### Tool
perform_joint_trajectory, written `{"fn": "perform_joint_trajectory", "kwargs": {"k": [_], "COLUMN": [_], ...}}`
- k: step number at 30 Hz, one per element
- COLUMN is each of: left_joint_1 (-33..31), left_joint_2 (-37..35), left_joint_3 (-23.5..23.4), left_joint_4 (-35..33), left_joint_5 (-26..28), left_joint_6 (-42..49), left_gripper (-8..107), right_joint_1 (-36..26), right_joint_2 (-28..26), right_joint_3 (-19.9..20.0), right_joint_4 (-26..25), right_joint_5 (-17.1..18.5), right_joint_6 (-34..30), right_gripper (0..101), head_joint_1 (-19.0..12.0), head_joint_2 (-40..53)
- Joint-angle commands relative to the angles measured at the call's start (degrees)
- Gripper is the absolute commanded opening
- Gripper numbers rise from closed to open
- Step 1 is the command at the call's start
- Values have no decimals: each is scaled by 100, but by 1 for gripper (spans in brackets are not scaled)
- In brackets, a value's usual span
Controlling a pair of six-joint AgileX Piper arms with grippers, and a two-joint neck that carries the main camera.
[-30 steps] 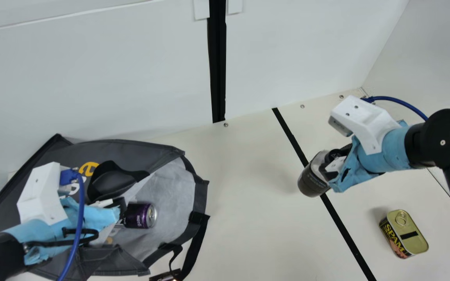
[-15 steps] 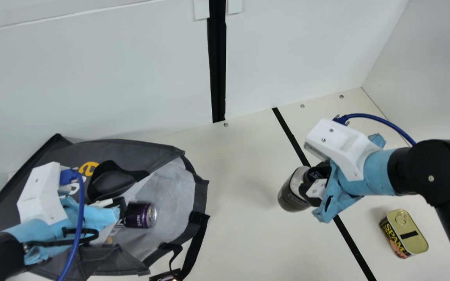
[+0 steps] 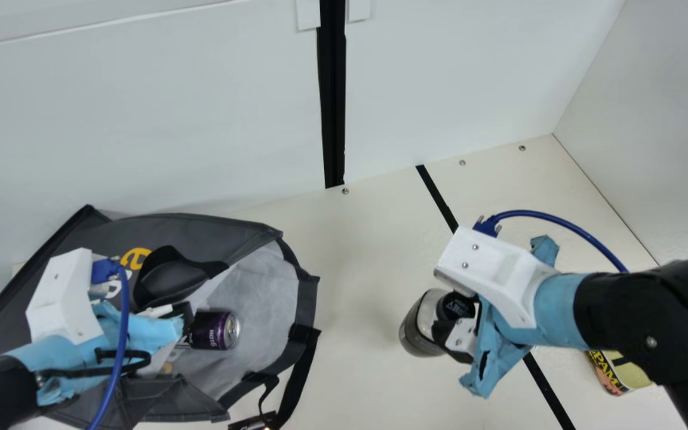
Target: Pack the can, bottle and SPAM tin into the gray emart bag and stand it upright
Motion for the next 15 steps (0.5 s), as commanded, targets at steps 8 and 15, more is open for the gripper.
{"fn": "perform_joint_trajectory", "kwargs": {"k": [8,15], "left_joint_1": [0,0], "left_joint_2": [0,0], "left_joint_3": [0,0], "left_joint_4": [0,0], "left_joint_5": [0,0], "left_joint_6": [0,0], "left_gripper": [-8,-8], "right_joint_1": [828,1232], "right_joint_2": [-205,-319], "right_joint_3": [108,71], "right_joint_4": [-193,-170], "right_joint_5": [-5,-5], "right_joint_6": [431,597], "right_gripper": [0,0], "head_joint_1": [-130,-130], "head_joint_2": [-5,-5]}}
